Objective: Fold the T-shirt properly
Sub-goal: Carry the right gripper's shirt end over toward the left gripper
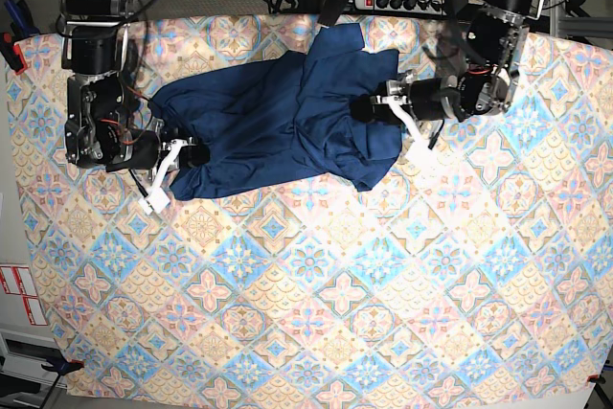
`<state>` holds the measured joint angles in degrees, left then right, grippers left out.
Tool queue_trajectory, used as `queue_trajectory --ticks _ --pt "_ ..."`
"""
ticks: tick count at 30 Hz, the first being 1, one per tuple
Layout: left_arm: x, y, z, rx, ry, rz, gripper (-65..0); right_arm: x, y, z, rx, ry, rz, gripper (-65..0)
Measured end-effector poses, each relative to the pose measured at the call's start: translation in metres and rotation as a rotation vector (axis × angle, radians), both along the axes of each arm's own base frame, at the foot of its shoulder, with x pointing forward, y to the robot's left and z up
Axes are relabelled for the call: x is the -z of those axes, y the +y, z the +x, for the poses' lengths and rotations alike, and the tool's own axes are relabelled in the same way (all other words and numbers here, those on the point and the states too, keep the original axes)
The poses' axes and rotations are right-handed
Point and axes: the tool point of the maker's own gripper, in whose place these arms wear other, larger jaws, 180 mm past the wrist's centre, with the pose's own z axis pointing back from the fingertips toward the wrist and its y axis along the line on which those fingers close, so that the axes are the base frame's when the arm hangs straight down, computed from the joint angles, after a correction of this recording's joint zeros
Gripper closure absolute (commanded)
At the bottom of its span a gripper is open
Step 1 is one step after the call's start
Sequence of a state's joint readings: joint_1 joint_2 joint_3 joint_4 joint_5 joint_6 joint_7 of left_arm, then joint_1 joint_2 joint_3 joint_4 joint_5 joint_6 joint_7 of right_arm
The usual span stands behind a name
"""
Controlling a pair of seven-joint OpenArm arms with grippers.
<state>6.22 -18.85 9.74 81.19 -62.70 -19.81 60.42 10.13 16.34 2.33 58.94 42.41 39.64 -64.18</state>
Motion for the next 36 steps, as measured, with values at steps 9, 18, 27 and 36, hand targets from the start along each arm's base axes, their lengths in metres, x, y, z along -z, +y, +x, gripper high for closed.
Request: queue_trajectory --ticks 9,18,27,36 --pt "0.011 -0.025 -0.005 0.033 -0.009 0.042 0.0 -0.028 0.002 0.013 -0.043 -0.108 -0.041 -1.5" --pt "0.02 0.004 -0.014 0.041 0.01 0.105 0.0 -0.061 0.064 -0.006 -0.267 -0.232 -0.06 -1.5" --pt "0.021 0.007 -0.013 0.044 0.01 0.117 0.0 -0.084 0.137 -0.026 -0.487 -0.324 -0.015 -1.6" --pt "0.02 0.005 -0.013 0.04 0.007 0.113 0.0 -0.102 0.208 -0.053 -0.646 -0.371 0.075 -1.7"
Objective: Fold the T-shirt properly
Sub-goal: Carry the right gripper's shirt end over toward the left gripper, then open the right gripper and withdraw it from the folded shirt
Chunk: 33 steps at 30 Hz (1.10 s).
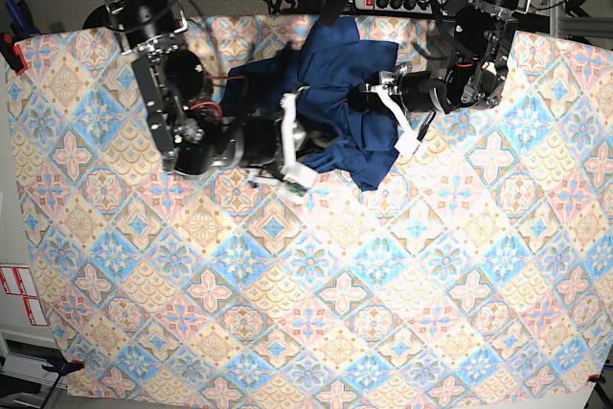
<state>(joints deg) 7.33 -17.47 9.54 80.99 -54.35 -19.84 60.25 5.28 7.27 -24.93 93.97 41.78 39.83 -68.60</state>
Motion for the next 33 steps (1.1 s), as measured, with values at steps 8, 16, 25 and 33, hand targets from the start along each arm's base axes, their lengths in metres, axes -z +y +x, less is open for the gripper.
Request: queue_trajectory --ticks 8,16,25,33 --pt "0.0 0.0 0.0 0.0 0.0 -0.001 0.0 -0.014 0.036 0.01 -0.139 -0.126 -0.07 -1.8" --pt "0.004 0.004 -0.003 0.002 0.012 0.022 0.0 0.012 0.076 -0.01 -0.252 -0.03 -0.081 -4.7" --pt "0.002 0.001 -0.003 -0.001 0.01 0.007 0.0 0.016 0.059 0.008 -0.181 -0.061 -0.093 -22.8" --pt "0.004 0.002 -0.01 0.002 0.019 0.003 -21.1 0.006 -0.024 0.076 0.108 -0.095 -0.125 -22.8"
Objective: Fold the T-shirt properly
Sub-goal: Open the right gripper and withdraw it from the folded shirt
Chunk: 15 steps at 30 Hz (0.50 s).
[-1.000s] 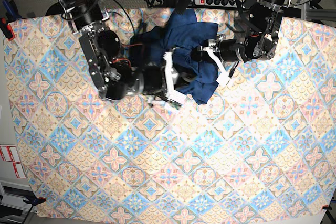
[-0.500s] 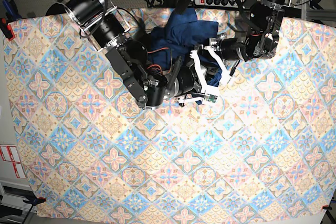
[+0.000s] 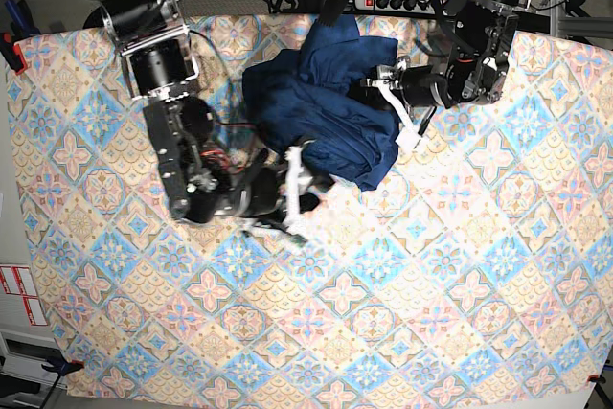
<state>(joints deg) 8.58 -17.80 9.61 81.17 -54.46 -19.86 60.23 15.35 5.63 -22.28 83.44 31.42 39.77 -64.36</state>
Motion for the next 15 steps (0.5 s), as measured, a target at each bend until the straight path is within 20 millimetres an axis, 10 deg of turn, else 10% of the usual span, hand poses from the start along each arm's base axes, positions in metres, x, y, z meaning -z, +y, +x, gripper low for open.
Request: queue_trajectory --ticks 10,15 --pt "-0.013 0.0 -0.008 -0.051 0.046 -0.123 -23.2 0.036 -0.107 -0.016 0.18 0.067 -0.125 -23.2" --pt "-0.03 0.001 -0.006 -0.041 0.01 -0.144 -23.2 0.059 -0.115 -0.047 0.178 0.143 -0.149 -23.3"
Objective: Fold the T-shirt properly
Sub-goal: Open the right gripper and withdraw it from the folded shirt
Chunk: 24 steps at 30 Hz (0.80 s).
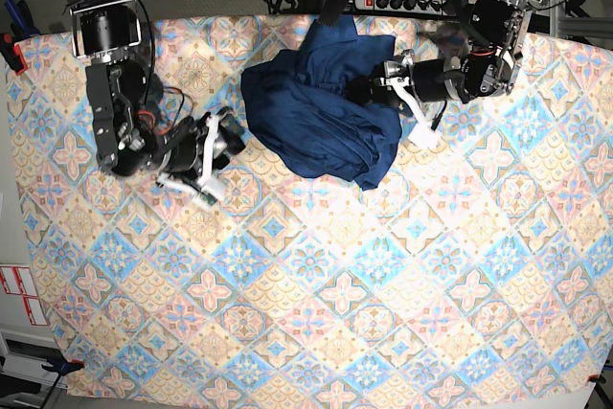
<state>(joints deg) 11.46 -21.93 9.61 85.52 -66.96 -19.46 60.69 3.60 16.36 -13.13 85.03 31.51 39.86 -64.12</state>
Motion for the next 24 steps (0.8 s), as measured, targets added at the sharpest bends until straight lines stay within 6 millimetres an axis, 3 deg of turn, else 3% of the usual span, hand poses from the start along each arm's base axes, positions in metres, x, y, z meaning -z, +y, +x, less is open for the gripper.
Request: queue_trajectory --ticks 3,8,14,21,24 --pt "-0.016 -0.002 0.007 0.019 -0.055 -0.016 -23.2 0.002 0.004 -0.005 0.001 0.01 0.018 -23.3" --pt "-0.008 0.014 -0.002 0.032 -0.031 0.037 -23.3 0.008 -0.001 -0.01 0.005 0.029 0.003 -23.3" --pt "-0.008 0.02 -0.001 0.038 -0.033 0.053 -23.3 0.017 0.001 -0.021 0.008 0.063 0.011 -23.4" --pt "-0.005 0.023 -0.007 0.059 -0.01 0.069 -23.3 0.041 -0.001 -0.04 0.029 0.155 0.006 -22.7" --pt "-0.002 0.028 -0.013 0.087 0.012 0.09 -23.0 0.04 0.007 -0.04 0.01 0.154 0.015 -16.9"
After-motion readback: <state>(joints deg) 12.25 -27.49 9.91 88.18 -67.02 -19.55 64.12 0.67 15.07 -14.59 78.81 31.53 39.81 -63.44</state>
